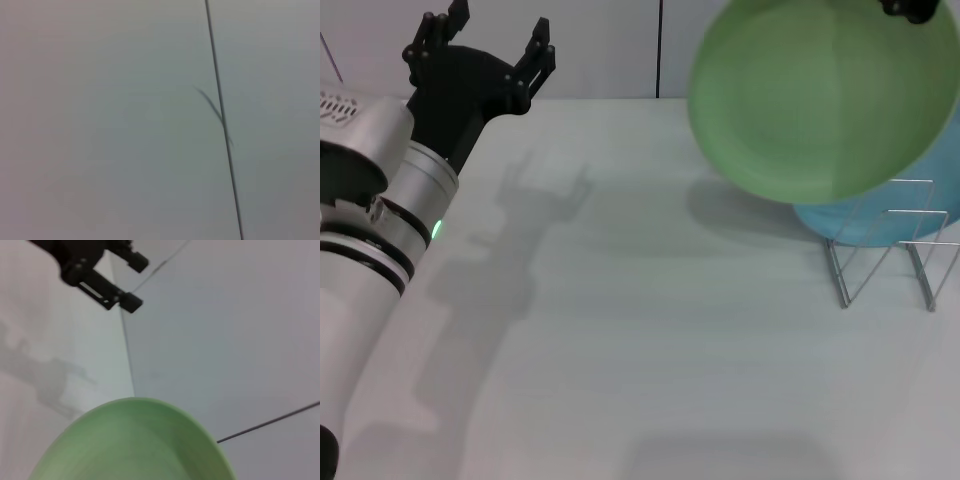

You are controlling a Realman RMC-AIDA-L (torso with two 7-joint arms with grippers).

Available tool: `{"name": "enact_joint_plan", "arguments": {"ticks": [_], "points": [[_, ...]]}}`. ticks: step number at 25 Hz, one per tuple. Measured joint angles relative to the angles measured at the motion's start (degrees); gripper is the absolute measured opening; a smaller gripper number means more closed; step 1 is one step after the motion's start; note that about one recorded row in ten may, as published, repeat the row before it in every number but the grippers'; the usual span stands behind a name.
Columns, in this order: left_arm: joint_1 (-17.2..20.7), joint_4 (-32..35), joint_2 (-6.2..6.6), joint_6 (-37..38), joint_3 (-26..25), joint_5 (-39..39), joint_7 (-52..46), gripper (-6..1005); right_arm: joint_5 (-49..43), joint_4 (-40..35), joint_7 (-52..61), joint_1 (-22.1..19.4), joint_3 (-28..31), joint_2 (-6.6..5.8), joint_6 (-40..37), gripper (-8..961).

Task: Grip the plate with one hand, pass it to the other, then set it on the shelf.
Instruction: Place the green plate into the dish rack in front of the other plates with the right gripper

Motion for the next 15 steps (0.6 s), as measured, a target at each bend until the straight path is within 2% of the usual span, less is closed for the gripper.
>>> {"name": "enact_joint_plan", "arguments": {"ticks": [3, 4, 15], "points": [[-0.1, 1.8, -0.03, 2.4, 0.8, 0.0, -1.0, 813, 0.6, -2.6, -3.1, -1.2, 0.1, 0.18, -2.1, 38], [-1.6, 6.1, -0.06, 5.2, 1.6, 0.0, -3.4, 813, 0.9, -3.2, -4.1, -1.8, 0.1, 0.27, -2.4, 38], [-4.6, 13.0, -0.11, 8.2, 1.7, 0.0, -6.3, 813, 1.7, -5.9, -11.5, -4.7, 3.5, 0.54, -7.1, 37]]}}
